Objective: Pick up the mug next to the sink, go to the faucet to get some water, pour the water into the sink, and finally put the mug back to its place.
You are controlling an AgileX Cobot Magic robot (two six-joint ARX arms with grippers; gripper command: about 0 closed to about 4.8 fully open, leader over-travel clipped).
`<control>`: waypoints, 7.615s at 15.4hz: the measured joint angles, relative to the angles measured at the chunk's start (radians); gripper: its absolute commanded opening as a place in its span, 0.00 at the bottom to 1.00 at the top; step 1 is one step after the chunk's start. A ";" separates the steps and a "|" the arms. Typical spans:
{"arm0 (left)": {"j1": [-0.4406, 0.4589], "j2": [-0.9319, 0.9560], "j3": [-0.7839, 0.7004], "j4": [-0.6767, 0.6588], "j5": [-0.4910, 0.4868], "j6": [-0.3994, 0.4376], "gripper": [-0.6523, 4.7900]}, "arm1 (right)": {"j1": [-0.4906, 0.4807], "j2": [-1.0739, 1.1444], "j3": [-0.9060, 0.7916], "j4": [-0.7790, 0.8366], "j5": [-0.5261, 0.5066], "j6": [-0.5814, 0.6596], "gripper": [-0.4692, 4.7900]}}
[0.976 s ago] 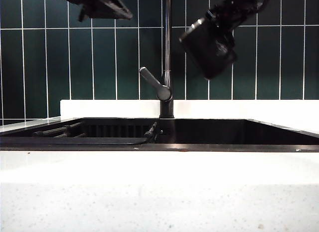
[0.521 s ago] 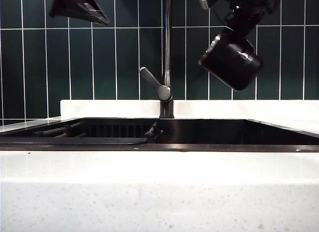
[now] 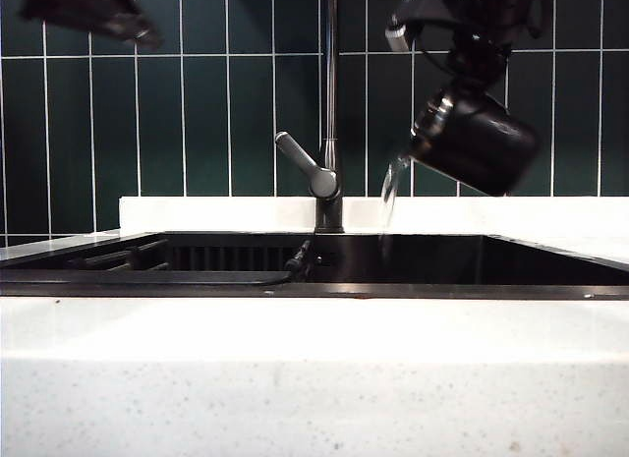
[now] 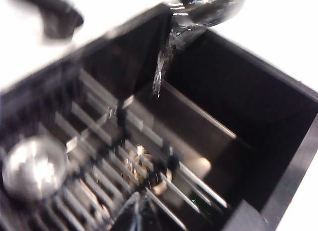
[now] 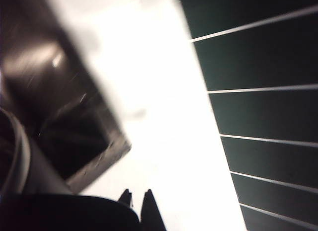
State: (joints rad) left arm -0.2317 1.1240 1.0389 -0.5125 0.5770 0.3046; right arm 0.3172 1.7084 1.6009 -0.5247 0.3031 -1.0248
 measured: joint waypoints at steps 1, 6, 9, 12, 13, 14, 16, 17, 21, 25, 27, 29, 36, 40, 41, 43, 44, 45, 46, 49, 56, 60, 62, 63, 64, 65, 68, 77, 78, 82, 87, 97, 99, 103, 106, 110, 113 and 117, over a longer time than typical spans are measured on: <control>0.000 -0.053 -0.058 0.022 -0.026 -0.066 0.11 | -0.001 0.000 0.000 -0.033 -0.019 -0.069 0.09; 0.000 -0.239 -0.253 0.141 -0.065 -0.209 0.11 | -0.001 0.013 0.001 -0.009 -0.035 -0.207 0.09; 0.000 -0.312 -0.307 0.140 -0.067 -0.232 0.11 | 0.003 0.074 0.000 -0.045 -0.029 -0.214 0.08; 0.000 -0.374 -0.313 0.103 -0.069 -0.231 0.11 | 0.055 0.126 -0.002 -0.032 0.171 -0.209 0.08; 0.000 -0.388 -0.313 0.092 -0.069 -0.231 0.11 | 0.068 0.129 -0.002 0.011 0.214 -0.210 0.08; 0.000 -0.395 -0.313 0.083 -0.069 -0.231 0.11 | 0.071 0.129 -0.002 0.049 0.248 -0.215 0.08; 0.000 -0.407 -0.313 0.067 -0.069 -0.231 0.11 | 0.081 0.129 -0.002 0.118 0.337 -0.253 0.08; 0.000 -0.407 -0.313 0.058 -0.069 -0.231 0.11 | 0.087 0.129 -0.002 0.156 0.393 -0.275 0.08; 0.000 -0.407 -0.314 0.036 -0.069 -0.231 0.11 | 0.137 0.116 -0.001 0.246 0.465 -0.319 0.08; 0.000 -0.407 -0.314 0.029 -0.067 -0.231 0.11 | 0.163 0.116 -0.001 0.246 0.473 -0.335 0.08; 0.000 -0.407 -0.314 0.029 -0.066 -0.231 0.11 | 0.166 0.116 -0.001 0.246 0.474 -0.337 0.08; 0.000 -0.407 -0.314 0.029 -0.066 -0.231 0.11 | 0.166 0.116 -0.001 0.233 0.474 -0.338 0.08; 0.000 -0.408 -0.314 0.029 -0.066 -0.232 0.11 | 0.174 0.106 -0.001 0.163 0.427 -0.377 0.08; 0.000 -0.409 -0.314 0.029 -0.066 -0.232 0.11 | 0.175 0.098 0.000 0.172 0.394 -0.271 0.08; 0.000 -0.409 -0.314 0.029 -0.065 -0.232 0.11 | 0.168 0.098 0.000 0.177 0.394 -0.203 0.08; 0.000 -0.409 -0.314 0.029 -0.065 -0.232 0.11 | 0.140 0.098 0.000 0.212 0.386 -0.005 0.08; 0.000 -0.409 -0.314 0.028 -0.066 -0.232 0.11 | 0.127 0.097 0.000 0.221 0.367 0.080 0.08; 0.000 -0.409 -0.314 0.015 -0.066 -0.232 0.11 | 0.090 0.087 0.000 0.220 0.335 0.196 0.08; 0.000 -0.409 -0.314 0.005 -0.066 -0.232 0.11 | 0.062 0.078 -0.001 0.219 0.321 0.268 0.08; 0.000 -0.409 -0.314 -0.045 -0.068 -0.232 0.11 | -0.102 0.009 0.000 0.220 0.175 0.564 0.08; 0.000 -0.410 -0.314 -0.146 -0.133 -0.215 0.11 | -0.304 -0.057 -0.103 0.288 -0.098 0.805 0.08; 0.000 -0.436 -0.314 -0.146 -0.156 -0.204 0.11 | -0.326 -0.061 -0.307 0.457 -0.147 0.866 0.08; 0.000 -0.462 -0.314 -0.146 -0.159 -0.204 0.11 | -0.327 -0.061 -0.414 0.602 -0.147 0.886 0.08; 0.000 -0.478 -0.314 -0.147 -0.159 -0.204 0.11 | -0.327 -0.067 -0.461 0.661 -0.143 0.887 0.08; 0.000 -0.494 -0.314 -0.148 -0.160 -0.204 0.11 | -0.329 -0.077 -0.504 0.717 -0.117 0.887 0.08; 0.000 -0.500 -0.314 -0.148 -0.163 -0.204 0.11 | -0.333 -0.083 -0.527 0.742 -0.101 0.888 0.08; 0.000 -0.523 -0.314 -0.169 -0.177 -0.204 0.11 | -0.377 -0.099 -0.599 0.747 -0.062 0.990 0.08; 0.000 -0.536 -0.314 -0.214 -0.180 -0.204 0.11 | -0.388 -0.154 -0.698 0.764 -0.115 1.075 0.10; 0.000 -0.551 -0.314 -0.233 -0.181 -0.203 0.11 | -0.389 -0.154 -0.702 0.770 -0.117 1.077 0.17; 0.000 -0.609 -0.314 -0.255 -0.189 -0.188 0.11 | -0.400 -0.164 -0.706 0.742 -0.121 1.080 0.38; 0.000 -0.632 -0.314 -0.296 -0.196 -0.185 0.11 | -0.399 -0.252 -0.732 0.584 -0.121 1.080 0.39; 0.000 -0.900 -0.314 -0.323 -0.325 -0.187 0.11 | -0.325 -0.760 -0.949 0.486 -0.105 1.078 0.19; 0.000 -0.912 -0.314 -0.322 -0.350 -0.186 0.11 | -0.266 -0.887 -0.949 0.455 -0.142 1.078 0.19; 0.000 -0.913 -0.322 -0.272 -0.354 -0.187 0.11 | -0.222 -1.100 -0.951 0.349 -0.282 1.078 0.19; 0.000 -0.913 -0.362 -0.161 -0.354 -0.189 0.11 | -0.219 -1.239 -0.949 0.276 -0.385 1.078 0.19; 0.000 -0.913 -0.501 0.024 -0.354 -0.189 0.11 | -0.219 -1.361 -0.972 0.174 -0.359 1.076 0.17; 0.000 -0.913 -0.602 0.159 -0.354 -0.189 0.11 | -0.219 -1.431 -1.041 0.174 -0.323 1.052 0.09; 0.000 -0.912 -0.716 0.261 -0.381 -0.189 0.11 | -0.219 -1.502 -1.144 0.198 -0.299 1.051 0.09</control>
State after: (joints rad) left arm -0.2314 0.2115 0.3229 -0.2520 0.1963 0.1154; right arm 0.0978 0.2066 0.4564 -0.3267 0.0036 0.0257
